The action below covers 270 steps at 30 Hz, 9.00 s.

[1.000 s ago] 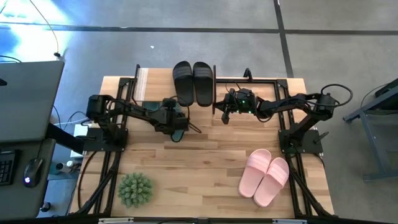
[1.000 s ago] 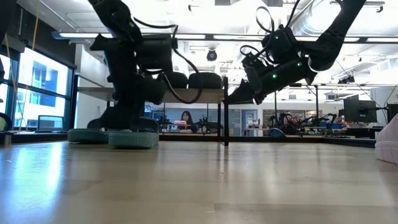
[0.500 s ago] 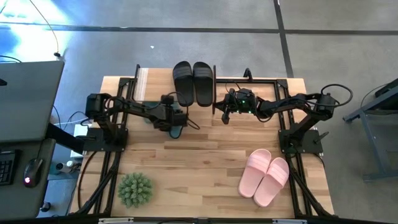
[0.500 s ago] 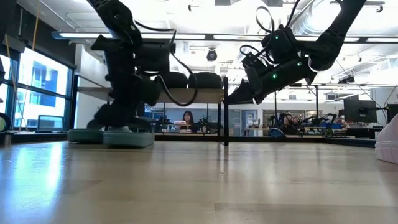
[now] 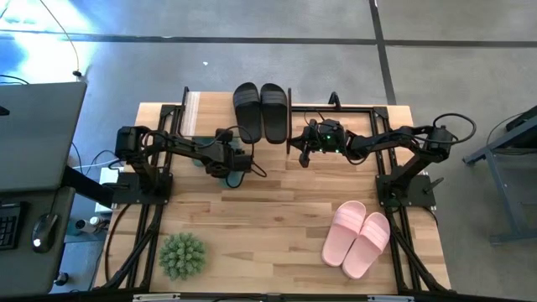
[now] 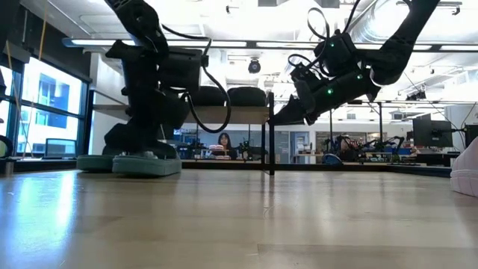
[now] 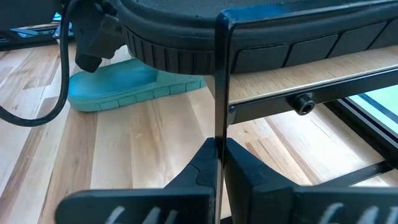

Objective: Pick and place slides into the shelf
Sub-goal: Put the green slide under the shelf, then put the left pink slide under the shelf

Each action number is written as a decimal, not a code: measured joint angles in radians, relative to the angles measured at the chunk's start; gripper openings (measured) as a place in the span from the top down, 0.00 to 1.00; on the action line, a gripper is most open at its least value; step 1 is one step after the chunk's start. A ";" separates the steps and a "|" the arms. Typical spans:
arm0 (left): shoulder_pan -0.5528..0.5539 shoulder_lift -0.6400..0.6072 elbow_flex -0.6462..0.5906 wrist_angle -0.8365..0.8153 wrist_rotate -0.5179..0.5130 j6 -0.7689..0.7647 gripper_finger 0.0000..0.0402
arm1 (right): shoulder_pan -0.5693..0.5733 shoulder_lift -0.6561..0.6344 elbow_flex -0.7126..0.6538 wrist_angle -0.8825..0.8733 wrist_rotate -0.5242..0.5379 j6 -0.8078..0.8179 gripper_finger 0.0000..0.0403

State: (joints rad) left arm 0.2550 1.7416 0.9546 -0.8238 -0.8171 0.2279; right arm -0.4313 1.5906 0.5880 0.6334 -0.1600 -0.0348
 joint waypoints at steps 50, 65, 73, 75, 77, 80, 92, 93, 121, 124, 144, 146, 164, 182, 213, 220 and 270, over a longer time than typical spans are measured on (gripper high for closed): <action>-0.448 0.000 0.375 -0.267 0.810 -0.400 0.70 | 0.000 0.000 0.000 0.000 -0.001 0.001 1.00; -0.424 0.004 0.138 -0.080 0.609 -0.437 0.99 | 0.000 0.000 0.000 0.007 -0.003 -0.004 1.00; -0.342 0.013 0.063 -0.040 0.596 -0.444 0.99 | 0.000 0.000 0.000 0.009 -0.005 0.001 1.00; -0.321 0.013 0.051 -0.024 0.593 -0.438 0.99 | 0.000 0.000 0.000 0.011 -0.005 0.003 1.00; -0.298 0.013 0.037 -0.009 0.590 -0.422 0.99 | 0.000 0.000 0.000 0.011 -0.005 0.005 1.00; -0.261 0.013 0.025 0.021 0.578 -0.413 0.99 | 0.000 0.000 0.000 0.011 -0.005 0.008 1.00; -0.130 0.013 0.013 0.028 0.534 -0.363 1.00 | 0.000 0.000 0.000 0.011 -0.004 0.008 1.00; -0.121 0.013 0.013 0.032 0.534 -0.361 1.00 | 0.000 0.000 0.000 0.011 -0.004 0.008 1.00; 0.014 0.013 0.012 0.040 0.579 -0.325 1.00 | 0.000 0.000 0.000 0.010 -0.002 0.008 1.00; -0.002 0.013 0.012 0.046 0.630 -0.313 1.00 | 0.000 0.000 0.000 0.010 -0.003 0.008 1.00; -0.370 0.013 0.330 0.076 0.721 -0.303 0.54 | 0.000 0.000 0.000 0.007 -0.004 0.008 1.00; -0.406 0.013 0.403 0.076 0.712 -0.282 0.52 | 0.000 0.000 0.000 0.007 -0.004 0.008 1.00; -0.571 0.011 0.623 0.037 0.526 -0.204 0.54 | 0.000 -0.001 0.001 0.017 -0.003 0.011 0.92; -0.568 0.011 0.622 -0.248 0.305 -0.397 0.54 | -0.001 -0.001 0.001 -0.024 0.040 0.035 0.72; -0.369 -0.696 0.159 -0.218 0.258 -0.522 0.54 | 0.512 -0.762 0.015 -0.766 0.272 0.106 0.72; -0.360 -0.760 0.091 -0.109 0.313 -0.442 0.54 | 0.872 -0.777 0.163 -1.008 0.601 0.182 0.72; -0.360 -0.754 0.091 -0.119 0.365 -0.387 0.54 | 1.299 0.354 1.008 -2.204 0.219 1.708 0.81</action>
State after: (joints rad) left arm -0.1047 0.9874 1.0458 -0.9425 -0.4519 -0.1595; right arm 0.8673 1.9450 1.5959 -1.5708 0.0594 1.6731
